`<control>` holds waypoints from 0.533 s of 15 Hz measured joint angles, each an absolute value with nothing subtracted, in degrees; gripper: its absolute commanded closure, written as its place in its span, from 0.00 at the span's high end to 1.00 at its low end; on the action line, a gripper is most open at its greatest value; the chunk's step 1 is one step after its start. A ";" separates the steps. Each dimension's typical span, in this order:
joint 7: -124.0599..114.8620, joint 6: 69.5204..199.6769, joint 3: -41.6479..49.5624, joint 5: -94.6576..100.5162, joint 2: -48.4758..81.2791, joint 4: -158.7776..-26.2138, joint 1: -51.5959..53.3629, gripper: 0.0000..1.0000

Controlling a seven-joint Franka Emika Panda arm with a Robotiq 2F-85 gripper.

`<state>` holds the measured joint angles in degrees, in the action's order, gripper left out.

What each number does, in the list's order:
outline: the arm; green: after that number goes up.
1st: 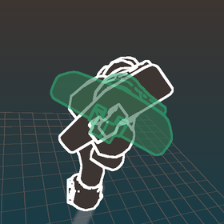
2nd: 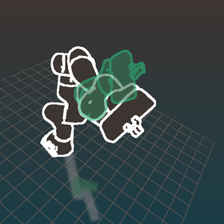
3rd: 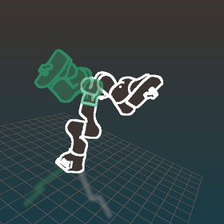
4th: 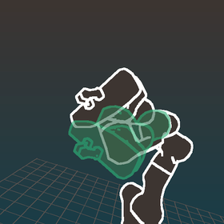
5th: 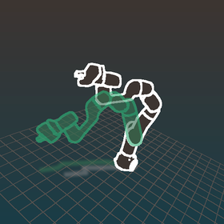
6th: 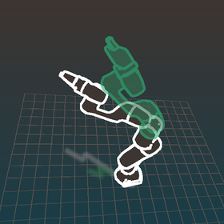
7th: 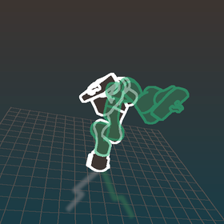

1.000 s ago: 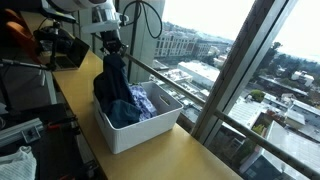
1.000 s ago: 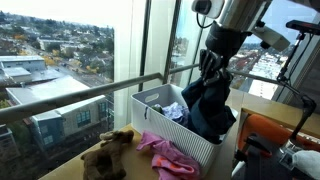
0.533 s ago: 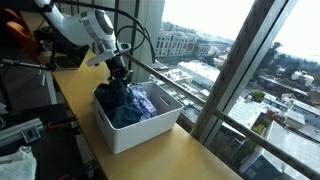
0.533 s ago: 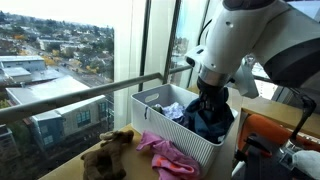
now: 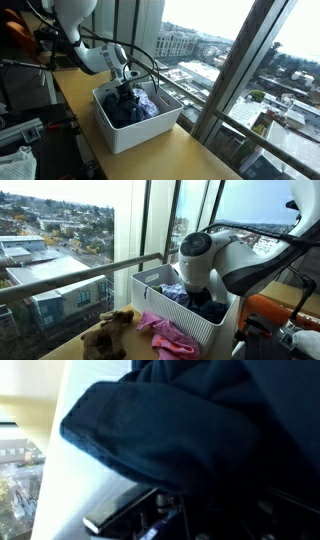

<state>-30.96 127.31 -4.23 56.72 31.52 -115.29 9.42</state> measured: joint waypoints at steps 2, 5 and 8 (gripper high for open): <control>-30.40 127.31 -3.51 55.88 34.78 -112.14 9.31 0.41; -28.80 127.00 -2.77 53.31 36.20 -109.11 9.27 0.61; -28.59 126.68 -2.70 51.17 34.73 -108.15 9.60 0.83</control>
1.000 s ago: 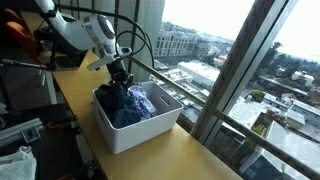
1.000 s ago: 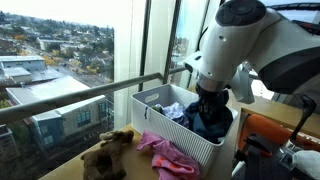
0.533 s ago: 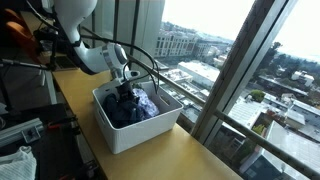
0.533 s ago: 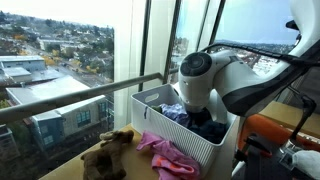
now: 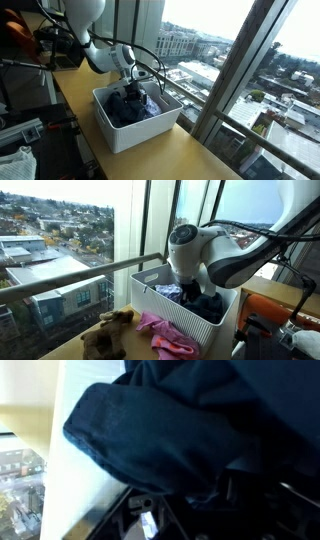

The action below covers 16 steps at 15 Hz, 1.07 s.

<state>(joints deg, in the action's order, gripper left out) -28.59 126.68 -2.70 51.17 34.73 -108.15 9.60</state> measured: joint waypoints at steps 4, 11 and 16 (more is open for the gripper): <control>-27.35 126.68 -4.05 47.24 29.28 -108.55 11.69 1.00; -26.84 126.32 -8.40 42.91 20.28 -108.58 18.20 1.00; -25.12 129.70 -11.24 40.48 21.20 -107.74 21.08 1.00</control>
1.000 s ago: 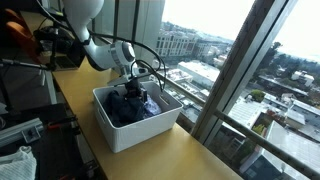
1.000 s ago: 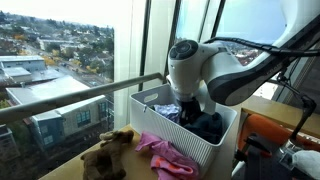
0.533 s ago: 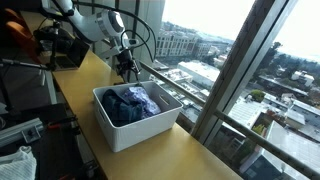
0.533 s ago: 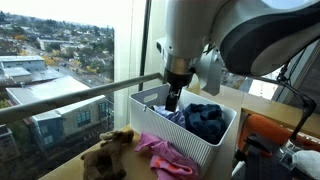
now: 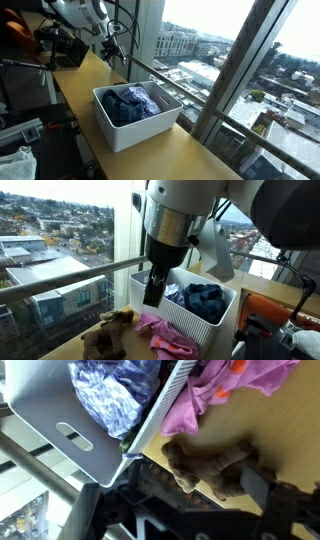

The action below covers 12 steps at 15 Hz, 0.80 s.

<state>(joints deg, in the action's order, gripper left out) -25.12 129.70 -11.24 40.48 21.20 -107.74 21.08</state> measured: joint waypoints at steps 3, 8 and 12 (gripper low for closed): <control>-17.70 136.35 -11.63 36.09 24.33 -107.74 20.80 1.00; 2.00 141.92 -15.43 27.24 29.71 -107.83 14.29 1.00; 18.85 141.21 -21.19 23.25 32.68 -108.19 5.35 1.00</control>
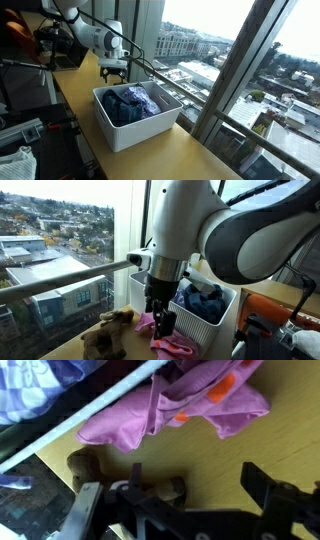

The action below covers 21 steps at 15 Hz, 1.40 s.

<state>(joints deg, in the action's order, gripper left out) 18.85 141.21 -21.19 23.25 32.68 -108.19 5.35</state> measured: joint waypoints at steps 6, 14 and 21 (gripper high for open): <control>37.47 137.86 -19.84 17.72 35.99 -108.29 2.41 1.00; 42.35 136.87 -17.68 17.27 37.89 -108.39 3.20 0.42; 41.11 136.87 -17.21 17.19 36.49 -109.57 4.21 0.00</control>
